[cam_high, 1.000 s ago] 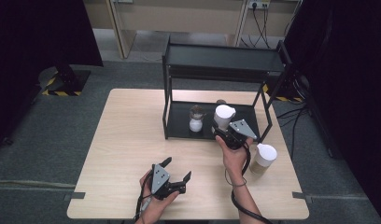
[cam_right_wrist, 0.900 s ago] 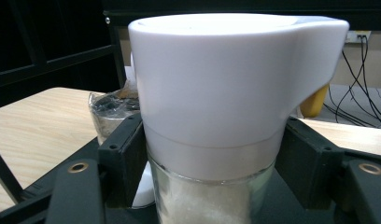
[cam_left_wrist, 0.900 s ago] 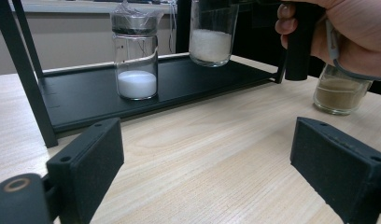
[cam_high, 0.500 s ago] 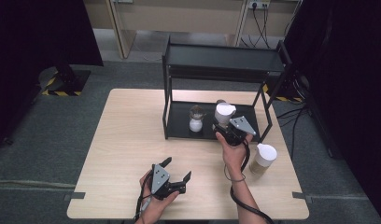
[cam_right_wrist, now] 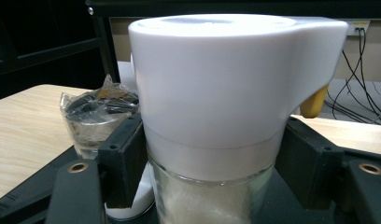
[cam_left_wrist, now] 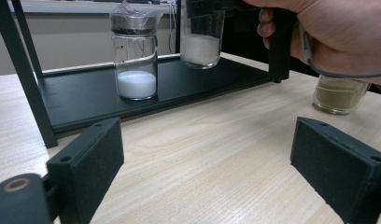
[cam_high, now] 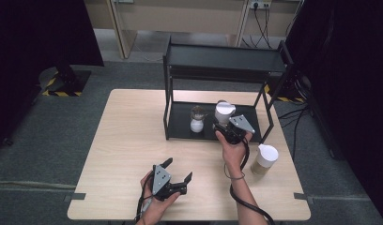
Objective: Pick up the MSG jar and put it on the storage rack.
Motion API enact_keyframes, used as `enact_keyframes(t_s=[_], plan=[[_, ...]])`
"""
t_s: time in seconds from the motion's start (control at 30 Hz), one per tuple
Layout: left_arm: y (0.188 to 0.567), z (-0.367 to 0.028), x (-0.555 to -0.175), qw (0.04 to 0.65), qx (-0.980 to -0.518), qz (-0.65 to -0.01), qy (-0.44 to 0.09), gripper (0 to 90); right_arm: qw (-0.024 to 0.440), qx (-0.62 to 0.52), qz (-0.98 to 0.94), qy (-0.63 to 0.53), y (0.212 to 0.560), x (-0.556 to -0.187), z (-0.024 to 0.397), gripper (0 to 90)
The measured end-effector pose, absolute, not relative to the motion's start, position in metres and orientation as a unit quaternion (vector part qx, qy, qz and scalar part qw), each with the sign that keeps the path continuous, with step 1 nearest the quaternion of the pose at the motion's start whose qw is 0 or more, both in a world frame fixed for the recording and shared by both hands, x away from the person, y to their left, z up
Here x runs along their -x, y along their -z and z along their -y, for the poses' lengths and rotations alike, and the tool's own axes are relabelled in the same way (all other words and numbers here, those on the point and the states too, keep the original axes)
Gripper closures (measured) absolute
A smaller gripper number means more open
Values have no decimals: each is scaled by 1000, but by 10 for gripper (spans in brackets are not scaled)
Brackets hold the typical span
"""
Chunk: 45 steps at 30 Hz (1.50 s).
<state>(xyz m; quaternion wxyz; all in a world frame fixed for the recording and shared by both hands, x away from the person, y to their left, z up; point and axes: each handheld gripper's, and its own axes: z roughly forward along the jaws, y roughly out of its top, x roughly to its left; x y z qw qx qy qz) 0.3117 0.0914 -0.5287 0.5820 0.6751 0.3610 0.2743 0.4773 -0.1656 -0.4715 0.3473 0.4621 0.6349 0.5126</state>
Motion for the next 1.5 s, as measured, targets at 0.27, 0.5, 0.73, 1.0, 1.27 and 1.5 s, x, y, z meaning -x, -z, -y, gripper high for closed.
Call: enact_keyframes(t_s=[0.27,0.5,0.73,1.0,1.27,1.5], plan=[[529,-91,-312,582,-675,-360,-274,91,348,-462,-640,-505,473,-485,161,308],[529,-91,-312,582,-676,-360,-274,90,346,-466,-642,-501,474,-493,160,308],[529,-91,-312,582,-676,-360,-274,90,343,-469,-647,-494,477,-500,158,308],[529,-91,-312,582,-676,-360,-274,90,338,-470,-657,-483,484,-508,154,308],[529,-91,-312,582,-676,-360,-275,90,337,-474,-654,-484,485,-512,153,308],[529,-91,-312,582,-675,-360,-275,90,336,-478,-654,-481,488,-517,152,308]])
